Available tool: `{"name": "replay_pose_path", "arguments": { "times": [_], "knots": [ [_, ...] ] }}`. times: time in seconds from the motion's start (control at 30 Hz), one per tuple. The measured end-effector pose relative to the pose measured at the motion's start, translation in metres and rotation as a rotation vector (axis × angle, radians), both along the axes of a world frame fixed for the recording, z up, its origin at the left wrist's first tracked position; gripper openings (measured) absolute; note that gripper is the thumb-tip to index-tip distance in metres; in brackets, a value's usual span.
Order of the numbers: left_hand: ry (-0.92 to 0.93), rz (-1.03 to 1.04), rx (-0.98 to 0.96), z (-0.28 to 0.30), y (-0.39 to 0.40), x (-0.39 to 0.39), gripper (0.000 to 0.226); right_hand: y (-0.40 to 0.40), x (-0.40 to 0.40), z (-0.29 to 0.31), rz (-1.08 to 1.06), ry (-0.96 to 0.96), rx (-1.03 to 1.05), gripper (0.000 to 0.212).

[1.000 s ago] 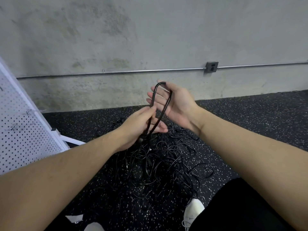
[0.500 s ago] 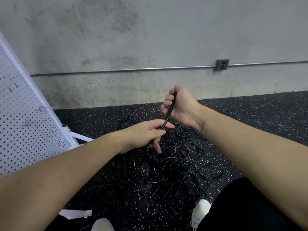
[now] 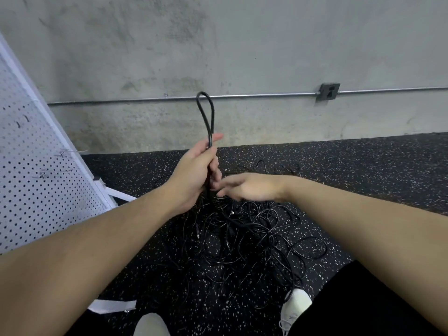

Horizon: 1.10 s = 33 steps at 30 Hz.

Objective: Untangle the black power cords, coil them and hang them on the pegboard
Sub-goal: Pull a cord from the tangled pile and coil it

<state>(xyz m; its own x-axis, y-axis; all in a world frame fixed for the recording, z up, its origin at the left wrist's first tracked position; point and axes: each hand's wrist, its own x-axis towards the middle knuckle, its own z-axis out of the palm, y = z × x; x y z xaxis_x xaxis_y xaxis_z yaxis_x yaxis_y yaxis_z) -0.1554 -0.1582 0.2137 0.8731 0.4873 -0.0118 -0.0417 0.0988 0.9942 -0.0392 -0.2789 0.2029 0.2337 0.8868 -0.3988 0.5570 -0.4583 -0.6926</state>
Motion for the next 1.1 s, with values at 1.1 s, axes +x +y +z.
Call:
{"name": "replay_pose_path", "arguments": {
  "times": [1.1],
  "knots": [
    [0.275,-0.119,0.604,-0.002,0.011,-0.01,0.067,-0.026,0.02,0.022,-0.479,-0.249,0.447,0.05]
  ]
}}
